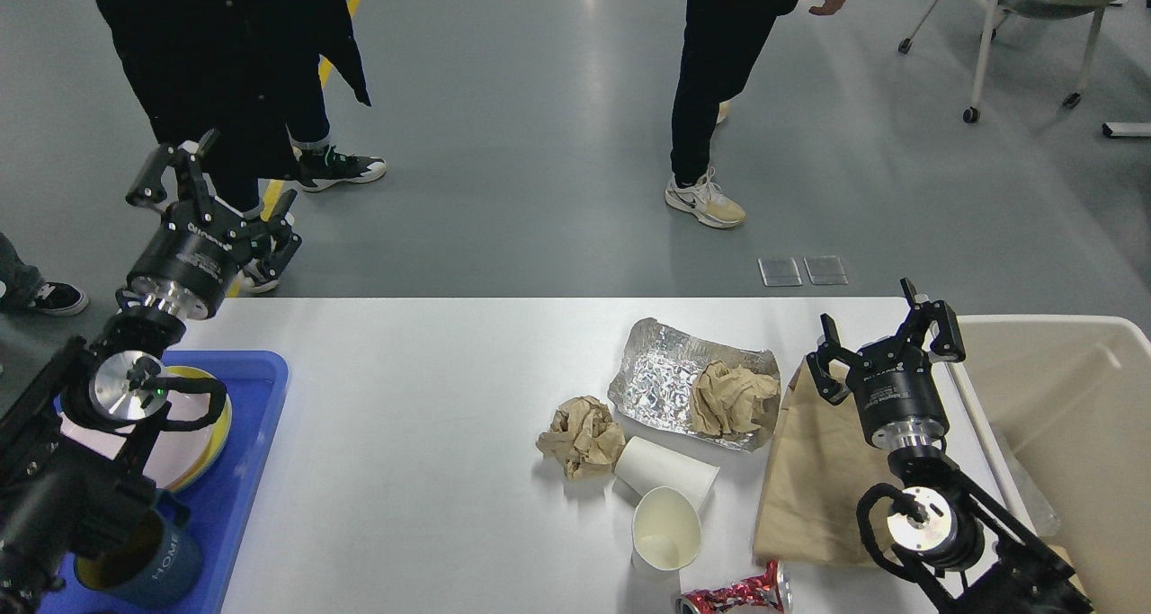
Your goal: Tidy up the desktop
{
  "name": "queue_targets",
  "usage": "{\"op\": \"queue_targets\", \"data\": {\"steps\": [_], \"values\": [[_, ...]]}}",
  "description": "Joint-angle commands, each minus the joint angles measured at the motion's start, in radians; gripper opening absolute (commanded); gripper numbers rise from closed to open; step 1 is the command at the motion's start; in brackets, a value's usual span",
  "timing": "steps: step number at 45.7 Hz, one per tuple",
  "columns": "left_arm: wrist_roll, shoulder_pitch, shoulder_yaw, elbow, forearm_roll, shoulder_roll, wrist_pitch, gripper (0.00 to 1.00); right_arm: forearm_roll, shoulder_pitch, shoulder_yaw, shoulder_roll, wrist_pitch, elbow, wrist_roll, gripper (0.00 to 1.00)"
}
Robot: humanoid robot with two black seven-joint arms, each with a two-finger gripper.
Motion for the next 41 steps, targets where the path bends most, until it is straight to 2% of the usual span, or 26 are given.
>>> {"op": "queue_targets", "data": {"steps": [1,12,31,41], "values": [[0.004,0.169,-0.128,-0.154,0.102,-0.078,0.022,0.97,0.0,0.0,0.001,0.0,0.0,0.0,0.0,1.0],[0.01,0.277,-0.224,-0.163,0.106,-0.119,0.04,0.97,0.0,0.0,-0.001,0.0,0.0,0.0,0.0,1.0],[-0.007,0.277,-0.225,-0.16,0.097,-0.121,0.039,0.97,0.0,0.0,0.001,0.0,0.0,0.0,0.0,1.0],[-0.001,0.277,-0.228,-0.159,0.077,-0.124,0.04,0.97,0.0,0.0,-0.001,0.0,0.0,0.0,0.0,1.0]]}}
